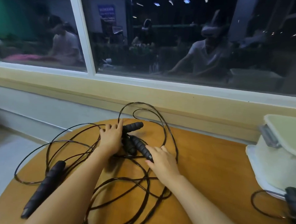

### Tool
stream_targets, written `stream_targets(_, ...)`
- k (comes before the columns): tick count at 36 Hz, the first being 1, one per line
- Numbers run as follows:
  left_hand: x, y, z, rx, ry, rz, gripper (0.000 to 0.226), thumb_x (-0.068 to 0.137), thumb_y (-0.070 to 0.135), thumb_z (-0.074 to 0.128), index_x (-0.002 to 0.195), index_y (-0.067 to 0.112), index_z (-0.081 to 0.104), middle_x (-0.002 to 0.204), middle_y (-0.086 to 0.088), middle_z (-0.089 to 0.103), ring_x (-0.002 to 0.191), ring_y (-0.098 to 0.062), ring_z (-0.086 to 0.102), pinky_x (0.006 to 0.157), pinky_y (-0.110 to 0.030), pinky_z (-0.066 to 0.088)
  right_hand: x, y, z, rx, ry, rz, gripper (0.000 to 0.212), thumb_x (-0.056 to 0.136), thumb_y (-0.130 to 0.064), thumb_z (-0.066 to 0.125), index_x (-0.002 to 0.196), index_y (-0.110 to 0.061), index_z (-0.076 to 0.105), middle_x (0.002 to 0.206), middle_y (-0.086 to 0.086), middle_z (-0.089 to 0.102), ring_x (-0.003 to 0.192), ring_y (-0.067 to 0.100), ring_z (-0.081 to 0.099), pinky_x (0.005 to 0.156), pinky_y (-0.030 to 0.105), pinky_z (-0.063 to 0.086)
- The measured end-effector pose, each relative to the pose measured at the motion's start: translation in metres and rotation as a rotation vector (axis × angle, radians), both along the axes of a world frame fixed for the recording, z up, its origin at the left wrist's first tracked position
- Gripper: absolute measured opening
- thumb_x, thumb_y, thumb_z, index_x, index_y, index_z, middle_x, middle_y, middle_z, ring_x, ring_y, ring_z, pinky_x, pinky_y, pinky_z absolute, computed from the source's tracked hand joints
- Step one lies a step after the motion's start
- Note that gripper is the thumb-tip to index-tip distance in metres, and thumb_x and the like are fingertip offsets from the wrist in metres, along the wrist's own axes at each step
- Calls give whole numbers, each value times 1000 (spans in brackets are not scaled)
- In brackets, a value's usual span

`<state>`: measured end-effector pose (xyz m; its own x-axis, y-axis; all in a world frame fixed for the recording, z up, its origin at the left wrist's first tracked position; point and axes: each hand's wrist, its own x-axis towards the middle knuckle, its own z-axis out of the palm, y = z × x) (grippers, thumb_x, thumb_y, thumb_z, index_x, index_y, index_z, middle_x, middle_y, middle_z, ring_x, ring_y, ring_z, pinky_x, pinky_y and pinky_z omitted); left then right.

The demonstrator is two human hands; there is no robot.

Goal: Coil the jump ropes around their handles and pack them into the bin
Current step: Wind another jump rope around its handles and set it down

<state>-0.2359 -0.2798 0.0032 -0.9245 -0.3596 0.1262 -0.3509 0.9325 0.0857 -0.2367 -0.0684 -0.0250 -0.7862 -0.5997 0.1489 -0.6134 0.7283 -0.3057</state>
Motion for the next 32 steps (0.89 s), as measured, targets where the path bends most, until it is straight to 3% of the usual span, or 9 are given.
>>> stream_targets(4,6,-5,3,-3,78,-70,50,90,15,62,136,29,48,128,1,53,122,-27,38,107,-50,30,3,12,0,-205,-100,-78,47,100,-25,56,145,-22,46,117,1,60,107,19,55,84,31,50)
stream_targets(8,33,-2,1,169,229,-223,42,87,10,63,124,30,54,125,6,55,121,-22,41,101,-44,31,9,39,-2,-340,-140,-192,45,98,-24,60,142,-26,51,111,0,59,93,14,60,79,28,54)
stream_targets(13,78,6,0,171,116,-477,39,85,2,58,113,30,60,124,10,56,122,-17,41,103,-45,38,28,82,0,-401,-97,-276,45,94,-20,66,138,-19,57,104,4,65,88,14,60,75,22,49)
stream_targets(16,102,6,-1,191,55,-508,42,84,-2,56,112,28,64,131,9,54,130,-13,40,109,-34,35,39,102,0,-415,-68,-325,47,91,-18,70,136,-16,59,103,7,69,87,16,61,74,20,44)
stream_targets(19,113,11,5,129,45,-439,29,89,6,59,106,28,68,135,9,56,136,-11,40,116,-36,30,51,116,-1,-413,-65,-354,47,91,-19,70,137,-17,58,99,6,67,81,16,59,67,18,42)
stream_targets(22,103,35,13,56,33,-257,25,97,17,51,115,28,64,124,6,63,122,-14,53,111,-35,30,60,123,0,-415,-90,-371,47,94,-20,67,139,-21,56,100,6,63,83,15,56,67,20,41)
stream_targets(25,78,69,13,150,85,-216,31,102,28,46,131,25,53,122,1,62,108,-16,59,99,-35,45,63,122,0,-426,-98,-366,48,94,-20,67,140,-21,55,104,6,63,86,12,55,70,17,40)
stream_targets(29,45,103,-4,360,14,-247,54,101,34,51,150,22,32,137,-9,52,115,-26,57,82,-28,45,62,122,-2,-417,-110,-374,48,95,-21,66,142,-22,53,109,5,63,87,9,53,73,14,40)
stream_targets(32,32,115,-15,460,2,-227,62,98,34,56,153,24,30,136,-11,54,110,-27,59,78,-29,45,61,123,-4,-407,-116,-383,49,96,-23,64,143,-24,52,105,1,58,88,10,53,74,15,41)
